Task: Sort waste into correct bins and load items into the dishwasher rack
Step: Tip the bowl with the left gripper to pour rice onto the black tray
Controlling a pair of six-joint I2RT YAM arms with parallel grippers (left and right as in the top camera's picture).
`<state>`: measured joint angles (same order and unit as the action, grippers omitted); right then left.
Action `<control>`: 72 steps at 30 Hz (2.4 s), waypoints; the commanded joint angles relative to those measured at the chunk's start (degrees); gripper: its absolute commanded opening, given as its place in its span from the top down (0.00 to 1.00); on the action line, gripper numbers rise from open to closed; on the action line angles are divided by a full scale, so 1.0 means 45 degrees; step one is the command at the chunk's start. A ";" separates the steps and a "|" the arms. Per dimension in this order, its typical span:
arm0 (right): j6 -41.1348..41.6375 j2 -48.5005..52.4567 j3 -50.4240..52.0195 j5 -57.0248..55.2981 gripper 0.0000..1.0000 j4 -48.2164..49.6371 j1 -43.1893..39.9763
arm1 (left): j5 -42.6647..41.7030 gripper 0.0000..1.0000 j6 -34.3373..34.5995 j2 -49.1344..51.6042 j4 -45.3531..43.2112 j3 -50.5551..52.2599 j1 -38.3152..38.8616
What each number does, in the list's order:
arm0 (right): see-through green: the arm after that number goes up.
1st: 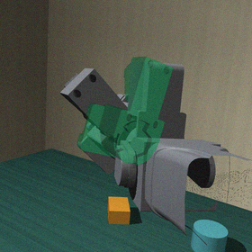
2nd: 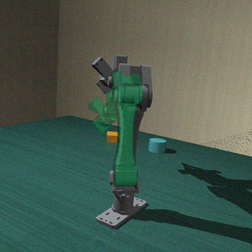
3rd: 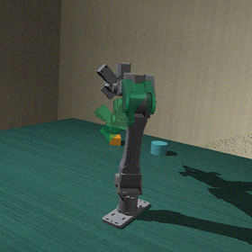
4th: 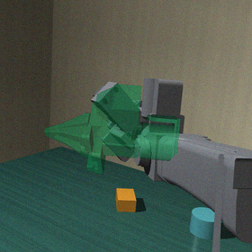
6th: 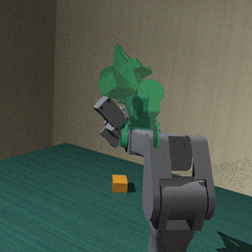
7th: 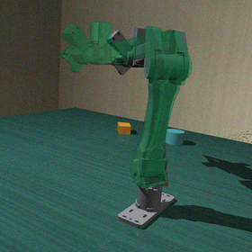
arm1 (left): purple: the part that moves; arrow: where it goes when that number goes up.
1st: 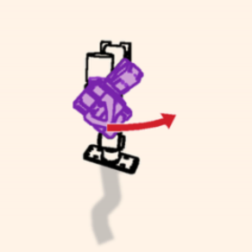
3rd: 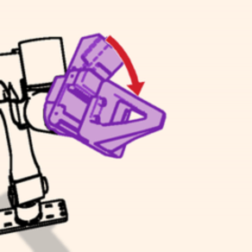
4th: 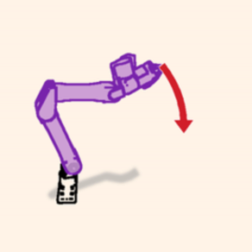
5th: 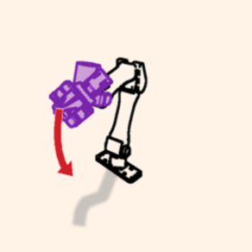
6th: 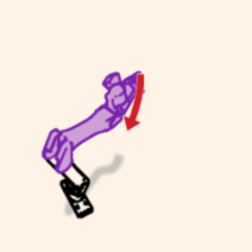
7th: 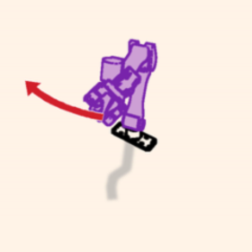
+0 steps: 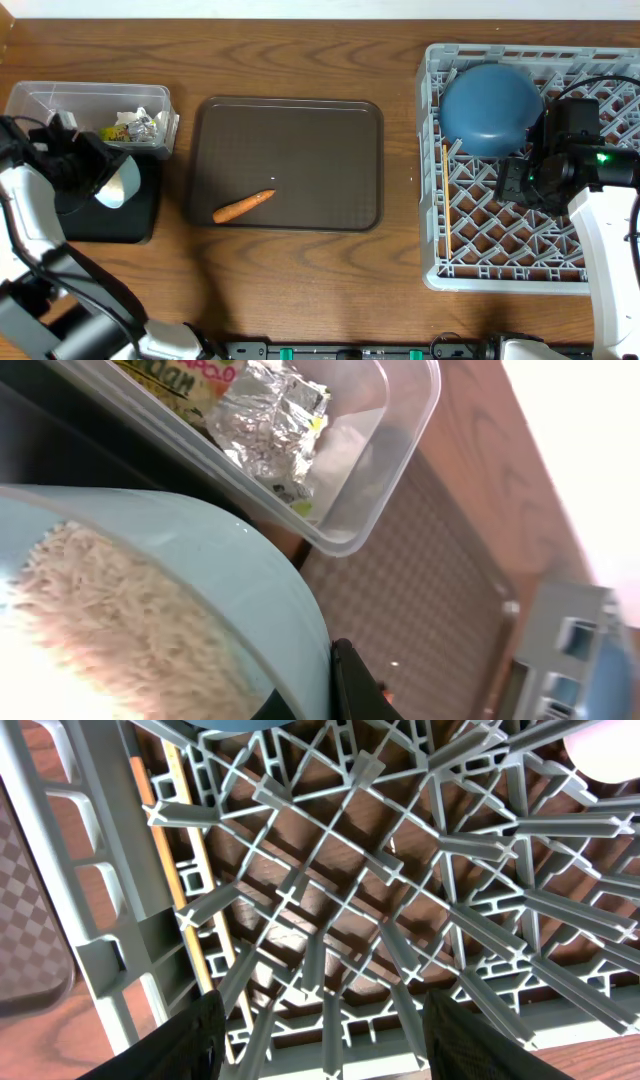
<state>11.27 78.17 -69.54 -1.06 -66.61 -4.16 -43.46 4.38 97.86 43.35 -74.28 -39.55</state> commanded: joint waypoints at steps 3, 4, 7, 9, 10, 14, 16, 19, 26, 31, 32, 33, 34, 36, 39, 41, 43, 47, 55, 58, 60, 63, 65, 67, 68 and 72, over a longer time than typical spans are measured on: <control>-0.0160 0.0024 0.0078 -0.0044 0.37 -0.0005 -0.0180 | -0.3415 0.94 -0.0447 0.1443 -0.0073 0.0073 -0.0918; -0.0170 0.0024 0.0078 -0.0049 0.37 -0.0005 -0.0175 | -0.3954 0.94 -0.0539 0.1681 -0.0107 0.0073 -0.1098; -0.0199 0.0024 0.0078 -0.0058 0.37 -0.0005 -0.0180 | -0.5236 0.94 -0.0554 0.2278 -0.0189 0.0073 -0.1632; -0.0199 0.0024 0.0078 -0.0058 0.37 -0.0005 -0.0180 | -0.6057 0.94 -0.0573 0.2560 -0.0243 0.0073 -0.1957; -0.0194 0.0024 0.0078 -0.0097 0.37 -0.0005 -0.0175 | -0.6586 0.94 -0.0646 0.2696 -0.0296 0.0073 -0.2127; -0.0199 0.0024 0.0078 -0.0141 0.38 -0.0010 -0.0175 | -0.8631 0.94 -0.0631 0.3113 -0.0476 0.0073 -0.2730; -0.0199 0.0024 0.0078 -0.0146 0.37 -0.0010 -0.0180 | -0.9306 0.94 -0.0631 0.3215 -0.0476 0.0073 -0.2992; -0.0199 0.0024 0.0078 -0.0141 0.37 -0.0005 -0.0175 | -0.9933 0.94 -0.0636 0.3249 -0.0515 0.0073 -0.3298; -0.0199 0.0024 0.0078 -0.0146 0.37 -0.0005 -0.0175 | -1.0360 0.94 -0.0588 0.3249 -0.0515 0.0073 -0.3589; -0.0199 0.0024 0.0078 -0.0146 0.38 -0.0005 -0.0175 | -1.0341 0.94 -0.0588 0.3249 -0.0680 0.0073 -0.3589; -0.0199 0.0024 0.0078 -0.0146 0.38 -0.0005 -0.0180 | -1.0336 0.94 -0.0588 0.3254 -0.0733 0.0073 -0.3589; -0.0199 0.0024 0.0078 -0.0146 0.38 -0.0005 -0.0175 | -1.0341 0.94 -0.0588 0.3254 -0.0758 0.0073 -0.3589; -0.0199 0.0024 0.0078 -0.0151 0.38 -0.0005 -0.0175 | -1.0346 0.94 -0.0578 0.3254 -0.0748 0.0073 -0.3589; -0.0199 0.0024 0.0078 -0.0151 0.38 0.0000 -0.0175 | -1.0355 0.94 -0.0189 0.3254 -0.0690 0.0073 -0.3589; -0.0199 0.0024 0.0078 -0.0151 0.38 0.0005 -0.0175 | -0.9024 0.94 0.0073 0.3327 -0.1180 0.0073 -0.3589; -0.0199 0.0024 0.0078 -0.0151 0.38 0.0029 -0.0175 | -0.8354 0.94 0.1564 0.3487 -0.1239 0.0073 -0.3619; -0.0199 0.0024 0.0078 -0.0151 0.38 0.0024 -0.0175 | -0.9758 0.94 0.0991 0.3555 -0.1345 0.0073 -0.3623; -0.0199 0.0024 0.0078 -0.0151 0.38 0.0029 -0.0175 | -1.0083 0.94 0.0962 0.3546 -0.1467 0.0073 -0.3648; -0.0243 0.0024 0.0078 -0.0151 0.38 0.0034 -0.0180 | -0.9695 0.94 0.1452 0.3570 -0.1637 0.0092 -0.3657; -0.0243 0.0024 0.0078 -0.0151 0.38 0.0029 -0.0180 | -0.8111 0.94 0.3322 0.3570 -0.1394 0.0209 -0.3832; -0.0243 0.0024 0.0078 -0.0151 0.38 0.0024 -0.0180 | -0.9360 0.94 0.2744 0.3560 -0.1515 0.0209 -0.3925; -0.0238 0.0024 0.0078 -0.0151 0.38 0.0044 -0.0180 | -0.9447 0.94 0.2273 0.3541 -0.1729 0.0209 -0.3925; -0.0243 0.0024 0.0078 -0.0151 0.38 0.0039 -0.0175 | -0.9258 0.94 0.2919 0.3555 -0.1613 0.0209 -0.3925; -0.0243 0.0024 0.0078 -0.0151 0.38 0.0000 -0.0180 | -0.9899 0.94 0.1938 0.3507 -0.1938 0.0204 -0.3886; -0.0238 0.0024 0.0078 -0.0151 0.38 0.0005 -0.0175 | -0.9175 0.94 0.2511 0.3517 -0.1807 0.0209 -0.3852; -0.0243 0.0024 0.0078 -0.0151 0.38 0.0010 -0.0180 | -0.9709 0.94 0.2161 0.3541 -0.2025 0.0209 -0.3852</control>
<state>11.03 78.17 -69.54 -1.28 -66.50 -4.16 -85.69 15.22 113.49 34.20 -73.58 -57.10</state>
